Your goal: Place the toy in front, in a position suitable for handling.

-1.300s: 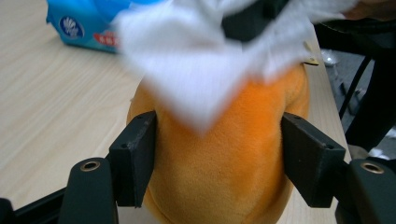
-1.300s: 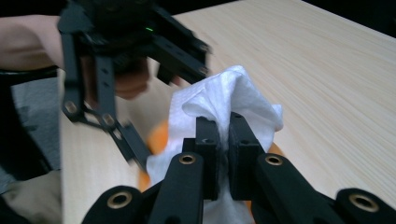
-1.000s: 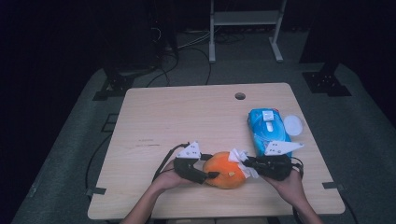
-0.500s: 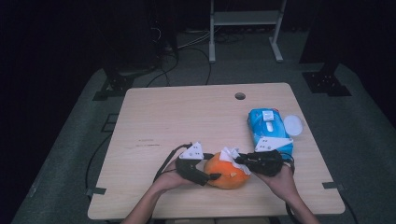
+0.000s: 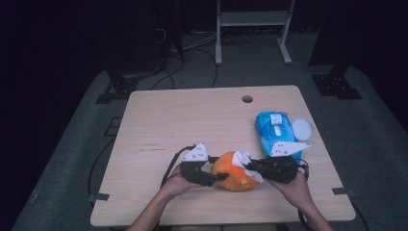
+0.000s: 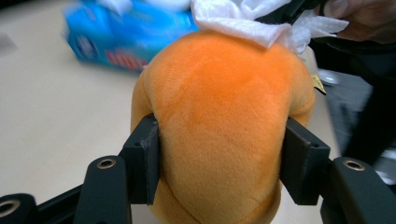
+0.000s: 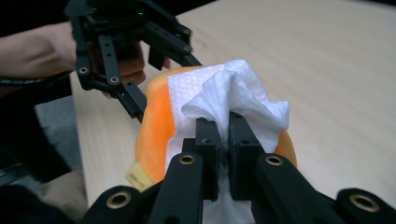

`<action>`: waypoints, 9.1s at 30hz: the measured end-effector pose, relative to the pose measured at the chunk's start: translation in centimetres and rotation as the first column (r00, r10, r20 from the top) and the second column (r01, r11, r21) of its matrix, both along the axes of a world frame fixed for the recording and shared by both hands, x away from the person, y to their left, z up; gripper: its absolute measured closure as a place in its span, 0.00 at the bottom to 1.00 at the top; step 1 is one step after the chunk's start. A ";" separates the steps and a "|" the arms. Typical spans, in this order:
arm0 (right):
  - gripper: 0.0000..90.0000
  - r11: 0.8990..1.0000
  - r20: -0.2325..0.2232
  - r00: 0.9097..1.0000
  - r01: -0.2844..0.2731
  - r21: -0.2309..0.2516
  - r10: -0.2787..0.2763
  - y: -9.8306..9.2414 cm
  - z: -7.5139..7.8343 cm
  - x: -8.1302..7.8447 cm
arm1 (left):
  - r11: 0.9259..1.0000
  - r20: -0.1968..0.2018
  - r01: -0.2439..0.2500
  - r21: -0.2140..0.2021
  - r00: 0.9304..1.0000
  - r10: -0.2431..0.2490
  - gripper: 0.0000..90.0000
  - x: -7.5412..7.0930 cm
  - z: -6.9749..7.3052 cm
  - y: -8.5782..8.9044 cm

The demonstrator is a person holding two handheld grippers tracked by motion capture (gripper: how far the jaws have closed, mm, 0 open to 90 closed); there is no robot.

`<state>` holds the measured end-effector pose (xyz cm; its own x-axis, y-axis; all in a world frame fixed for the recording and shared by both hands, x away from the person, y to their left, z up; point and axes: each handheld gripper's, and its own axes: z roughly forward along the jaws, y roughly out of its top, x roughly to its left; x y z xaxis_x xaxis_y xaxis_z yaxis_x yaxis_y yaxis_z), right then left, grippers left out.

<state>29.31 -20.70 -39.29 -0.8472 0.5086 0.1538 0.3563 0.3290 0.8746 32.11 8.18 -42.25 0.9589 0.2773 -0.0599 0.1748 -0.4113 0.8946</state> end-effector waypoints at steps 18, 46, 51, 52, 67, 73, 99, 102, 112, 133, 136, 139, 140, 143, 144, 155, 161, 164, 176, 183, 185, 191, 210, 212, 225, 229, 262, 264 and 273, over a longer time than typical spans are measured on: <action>0.93 0.993 0.039 0.999 0.029 -0.118 -0.025 2.1 -2.1 1.9 | 0.995 -0.133 -0.080 0.056 0.987 0.087 0.19 2.6 -1.9 1.7; 0.93 0.989 0.101 0.994 0.042 -0.139 -0.029 2.6 -1.2 1.7 | 0.998 -0.076 -0.058 0.038 0.995 0.061 0.16 1.9 -1.7 0.9; 0.93 0.992 0.099 0.995 0.035 -0.123 -0.023 2.9 -1.3 1.8 | 0.996 -0.095 -0.071 0.063 0.993 0.076 0.28 2.1 -2.2 1.8; 0.93 0.992 0.089 0.995 0.045 -0.120 -0.034 2.5 -1.4 1.9 | 0.996 -0.101 -0.070 0.062 0.992 0.076 0.28 2.2 -2.3 2.0; 0.93 0.995 0.021 1.000 0.016 -0.103 -0.014 0.9 -2.6 0.0 | 0.993 -0.100 -0.089 0.078 0.990 0.097 0.28 2.2 -2.5 1.9; 0.93 0.996 0.041 0.999 0.024 -0.088 -0.020 1.3 -2.1 1.3 | 0.993 -0.064 -0.079 0.092 0.994 0.085 0.29 1.7 -2.3 1.6; 0.93 0.996 0.048 0.998 0.038 -0.076 -0.034 0.5 -1.7 1.9 | 0.995 -0.107 -0.095 0.019 0.990 0.097 0.25 1.8 -1.8 0.4; 0.93 0.990 0.106 0.993 0.068 -0.120 -0.055 0.7 -0.5 1.6 | 0.994 -0.093 -0.107 0.009 0.990 0.107 0.33 1.4 -0.8 0.0; 0.93 0.992 0.158 0.987 -0.020 -0.128 0.040 4.0 1.1 0.7 | 0.994 0.026 -0.093 0.063 0.995 0.091 0.34 -0.2 0.1 -1.9; 0.94 0.988 0.148 0.987 -0.041 -0.148 0.063 4.1 0.9 -0.6 | 0.999 -0.026 -0.024 0.045 0.999 0.025 0.41 0.4 -1.3 -1.7; 0.94 0.987 0.163 0.986 0.003 -0.160 0.023 3.2 1.4 -0.1 | 0.999 -0.021 -0.013 0.053 1.000 0.014 0.40 0.4 -1.4 -1.6; 0.94 0.985 0.162 0.986 0.070 -0.157 -0.045 1.4 1.5 0.6 | 0.998 -0.022 -0.012 0.058 1.000 0.014 0.39 0.5 -1.5 -1.6; 0.94 0.985 0.147 0.987 0.087 -0.149 -0.065 0.8 1.3 0.9 | 0.998 -0.033 -0.017 0.055 0.999 0.019 0.37 0.5 -1.5 -1.6; 0.94 0.987 0.105 0.991 0.100 -0.123 -0.088 -0.3 0.3 1.4 | 0.998 -0.043 -0.024 0.065 0.999 0.027 0.28 0.7 -1.3 -1.5; 0.94 0.988 0.095 0.991 0.100 -0.114 -0.090 -0.4 0.1 1.4 | 0.998 -0.043 -0.024 0.065 0.999 0.027 0.23 0.7 -1.3 -1.5; 0.94 0.990 0.080 0.995 0.068 -0.122 -0.058 0.8 -0.1 1.1 | 0.997 -0.032 -0.027 0.068 0.999 0.030 0.37 0.3 -0.7 -1.6; 0.94 0.991 0.109 0.994 0.001 -0.134 0.014 3.4 0.7 0.1 | 0.995 0.020 -0.008 0.096 1.000 0.007 0.37 -0.4 -0.3 -2.0; 0.94 0.988 0.105 0.992 -0.054 -0.147 0.070 4.8 0.6 0.3 | 0.990 0.061 -0.003 0.139 0.998 -0.005 0.38 -0.8 -0.3 -2.3; 0.94 0.986 0.040 0.997 0.070 -0.152 -0.065 0.2 -0.6 2.0 | 0.990 0.030 0.003 0.142 1.000 -0.007 0.38 0.0 -1.2 -1.2; 0.94 0.990 0.086 0.996 0.033 -0.136 -0.021 1.7 0.1 0.8 | 0.992 0.028 0.004 0.124 1.000 -0.007 0.38 -0.3 -0.9 -1.7; 0.94 0.993 0.089 0.996 -0.011 -0.119 0.021 3.2 0.2 0.4 | 0.992 0.028 0.013 0.128 0.999 -0.016 0.38 -0.3 -0.9 -1.7; 0.94 0.990 0.084 0.993 -0.066 -0.128 0.077 4.7 0.1 0.4 | 0.992 0.030 -0.001 0.130 1.000 -0.003 0.38 -0.1 -1.3 -1.5; 0.94 0.993 0.050 0.999 -0.014 -0.113 0.020 3.4 -1.1 1.5 | 0.998 -0.006 -0.046 0.047 0.999 0.047 0.27 0.3 -1.3 -1.3; 0.94 0.993 0.047 0.999 0.000 -0.120 0.006 2.9 -1.2 1.6 | 0.997 -0.021 -0.053 0.060 0.998 0.054 0.27 0.6 -1.5 -0.9; 0.93 0.994 0.036 0.999 0.036 -0.106 -0.032 0.8 -1.9 1.0 | 0.999 0.030 -0.038 0.006 0.999 0.038 0.26 0.1 -0.6 -1.1; 0.93 0.993 0.053 0.998 0.018 -0.114 -0.012 1.8 -1.8 1.1 | 0.997 -0.015 -0.061 0.041 0.998 0.062 0.34 0.6 -1.4 -0.7; 0.93 0.994 0.010 1.000 0.006 -0.105 -0.005 -0.1 -3.2 -0.5 | 0.995 -0.055 -0.087 0.056 0.994 0.090 0.39 1.7 -2.1 0.8; 0.93 0.995 0.021 0.999 -0.034 -0.095 0.036 0.5 -2.8 -0.9 | 0.994 -0.070 -0.097 0.044 0.993 0.100 0.39 1.8 -2.2 0.9; 0.93 0.994 0.018 0.999 0.038 -0.098 -0.036 -0.3 -3.0 1.2 | 0.996 -0.070 -0.083 0.039 0.994 0.085 0.40 1.7 -2.3 1.1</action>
